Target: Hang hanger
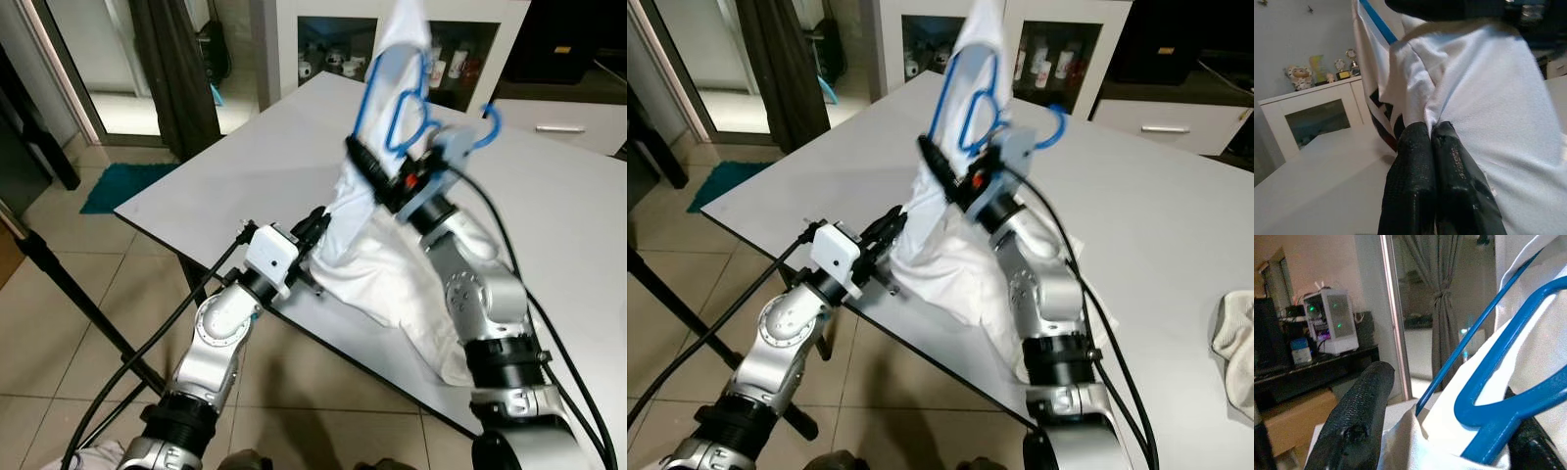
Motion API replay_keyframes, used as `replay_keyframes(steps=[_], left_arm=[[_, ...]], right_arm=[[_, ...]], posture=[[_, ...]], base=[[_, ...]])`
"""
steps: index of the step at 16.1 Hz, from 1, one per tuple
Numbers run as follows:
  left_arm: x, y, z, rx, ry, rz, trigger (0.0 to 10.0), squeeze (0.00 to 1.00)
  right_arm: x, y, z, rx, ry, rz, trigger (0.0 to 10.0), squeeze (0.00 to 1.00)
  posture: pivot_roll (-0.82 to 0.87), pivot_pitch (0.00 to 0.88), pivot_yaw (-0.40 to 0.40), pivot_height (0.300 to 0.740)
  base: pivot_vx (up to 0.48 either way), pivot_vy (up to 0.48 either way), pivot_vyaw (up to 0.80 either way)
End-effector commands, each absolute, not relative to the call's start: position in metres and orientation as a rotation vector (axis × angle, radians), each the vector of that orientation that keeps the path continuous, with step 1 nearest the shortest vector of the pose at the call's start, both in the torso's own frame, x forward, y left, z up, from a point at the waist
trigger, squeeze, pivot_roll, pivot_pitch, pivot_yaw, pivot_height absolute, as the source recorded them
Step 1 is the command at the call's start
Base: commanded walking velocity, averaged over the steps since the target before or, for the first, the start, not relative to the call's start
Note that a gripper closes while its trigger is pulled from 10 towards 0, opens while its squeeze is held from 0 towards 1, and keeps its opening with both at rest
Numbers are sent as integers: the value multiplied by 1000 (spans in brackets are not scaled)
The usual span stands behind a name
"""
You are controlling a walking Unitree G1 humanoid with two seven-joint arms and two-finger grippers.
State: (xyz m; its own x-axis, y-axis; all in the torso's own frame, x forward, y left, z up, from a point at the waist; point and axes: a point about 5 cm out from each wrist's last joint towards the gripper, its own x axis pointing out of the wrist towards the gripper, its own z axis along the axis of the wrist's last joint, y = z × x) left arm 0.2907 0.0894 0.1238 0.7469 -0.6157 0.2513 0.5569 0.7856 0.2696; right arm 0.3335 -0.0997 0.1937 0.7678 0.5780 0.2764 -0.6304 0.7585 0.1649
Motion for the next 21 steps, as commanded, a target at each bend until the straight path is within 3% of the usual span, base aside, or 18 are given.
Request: replay_keyframes(steps=[1,3,4,5,6,7,8,15,16,17,18,19,21], left_arm=[[293,89,123,198,-328,-642,0,0],[293,90,122,198,-327,-638,0,0],[292,90,122,199,-326,-637,0,0],[292,90,121,199,-325,-636,0,0],[292,89,121,200,-324,-635,0,0],[292,89,121,200,-324,-635,0,0],[292,89,120,201,-322,-635,0,0],[289,86,115,237,-307,-661,0,0],[288,86,114,242,-307,-664,0,0],[288,86,114,241,-308,-663,0,0],[288,86,114,241,-308,-663,0,0],[288,86,114,245,-306,-664,0,0],[288,84,114,245,-308,-667,0,0]], right_arm=[[332,-96,200,238,-217,681,10000,0],[334,-100,199,242,-194,659,10000,0],[333,-103,200,292,-199,665,10000,1000],[333,-105,201,305,-187,661,10000,1000],[334,-105,200,297,-163,659,10000,463],[334,-104,200,296,-154,661,10000,463],[334,-104,199,294,-139,662,10000,0],[344,-124,203,269,-91,526,10000,0],[342,-126,204,294,-94,540,10000,655],[341,-127,204,286,-84,551,10000,1000],[340,-128,203,272,-74,548,10000,1000],[340,-134,201,253,-38,521,10000,0],[341,-137,202,251,-33,505,10000,0]], posture=[[-9,0,6,740],[-8,0,5,740],[-8,0,3,740],[-8,0,3,740],[-8,0,0,740],[-8,0,0,740],[-8,0,0,740],[-12,0,3,740],[-12,0,4,740],[-13,0,6,740],[-15,0,7,740],[-18,0,8,740],[-23,1,8,740]], base=[[0,0,0],[0,0,0],[0,0,0],[0,0,0],[0,0,0],[0,0,0],[0,0,0],[0,0,0],[0,0,0],[0,0,0],[0,0,0],[0,0,0],[0,0,0]])
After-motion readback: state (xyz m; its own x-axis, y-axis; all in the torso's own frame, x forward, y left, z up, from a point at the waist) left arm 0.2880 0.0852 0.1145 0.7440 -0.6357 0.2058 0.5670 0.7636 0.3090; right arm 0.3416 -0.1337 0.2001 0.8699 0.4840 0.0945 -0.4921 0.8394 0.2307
